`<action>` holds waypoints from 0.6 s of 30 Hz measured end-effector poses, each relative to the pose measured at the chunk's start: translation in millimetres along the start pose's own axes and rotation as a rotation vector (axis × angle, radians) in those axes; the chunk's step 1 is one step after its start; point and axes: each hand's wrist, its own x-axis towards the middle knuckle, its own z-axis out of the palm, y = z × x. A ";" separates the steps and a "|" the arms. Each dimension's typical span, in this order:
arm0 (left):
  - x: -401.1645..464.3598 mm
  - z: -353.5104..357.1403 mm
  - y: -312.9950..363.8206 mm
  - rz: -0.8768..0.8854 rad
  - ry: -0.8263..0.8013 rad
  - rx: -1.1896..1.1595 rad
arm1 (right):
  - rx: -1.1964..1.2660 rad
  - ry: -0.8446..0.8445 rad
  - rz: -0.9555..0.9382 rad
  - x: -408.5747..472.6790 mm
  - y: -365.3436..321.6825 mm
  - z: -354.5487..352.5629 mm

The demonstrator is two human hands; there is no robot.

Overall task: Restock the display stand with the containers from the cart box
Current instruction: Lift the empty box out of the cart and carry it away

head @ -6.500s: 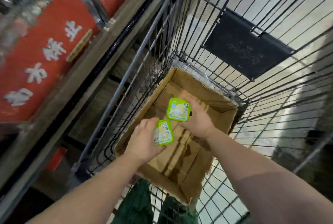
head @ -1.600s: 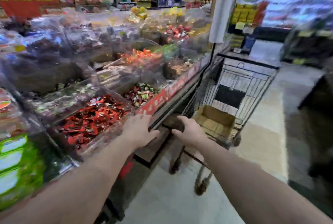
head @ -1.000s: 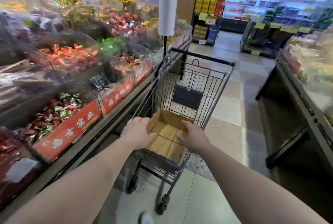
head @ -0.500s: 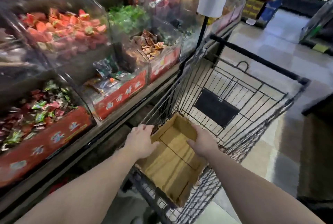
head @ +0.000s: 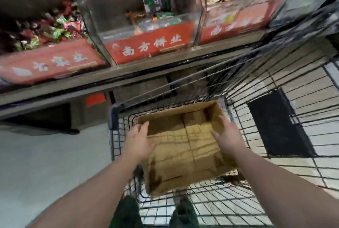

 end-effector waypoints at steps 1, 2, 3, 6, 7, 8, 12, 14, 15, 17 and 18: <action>-1.8 8.3 -0.7 -0.039 0.020 -0.027 | -0.001 -0.001 -0.009 8.3 8.8 0.2; -3.6 16.2 -1.3 -0.076 0.039 -0.051 | 0.003 -0.003 -0.008 15.5 16.6 0.3; -5.0 22.5 -1.1 -0.108 0.052 -0.073 | 0.008 -0.004 -0.005 21.9 23.6 1.7; -2.7 35.8 -4.5 -0.203 0.086 -0.206 | 0.010 -0.015 0.020 36.4 39.9 7.3; 0.1 39.8 -7.3 -0.229 0.091 -0.234 | 0.003 -0.017 0.034 41.7 45.7 10.1; 3.7 44.6 -10.6 -0.249 0.099 -0.271 | -0.012 -0.023 0.052 46.6 50.4 12.9; 14.8 62.7 -17.5 -0.414 0.088 -0.459 | 0.012 -0.108 0.140 68.1 63.8 25.8; 17.2 71.0 -19.0 -0.493 0.033 -0.567 | 0.048 -0.175 0.165 74.7 67.2 32.1; 17.8 75.6 -19.1 -0.522 0.002 -0.611 | 0.070 -0.192 0.172 76.7 68.2 34.6; 18.3 83.1 -16.7 -0.544 -0.032 -0.689 | 0.101 -0.201 0.188 79.6 70.7 39.7; 18.6 85.0 -14.5 -0.545 -0.034 -0.713 | 0.117 -0.200 0.190 79.7 71.4 40.6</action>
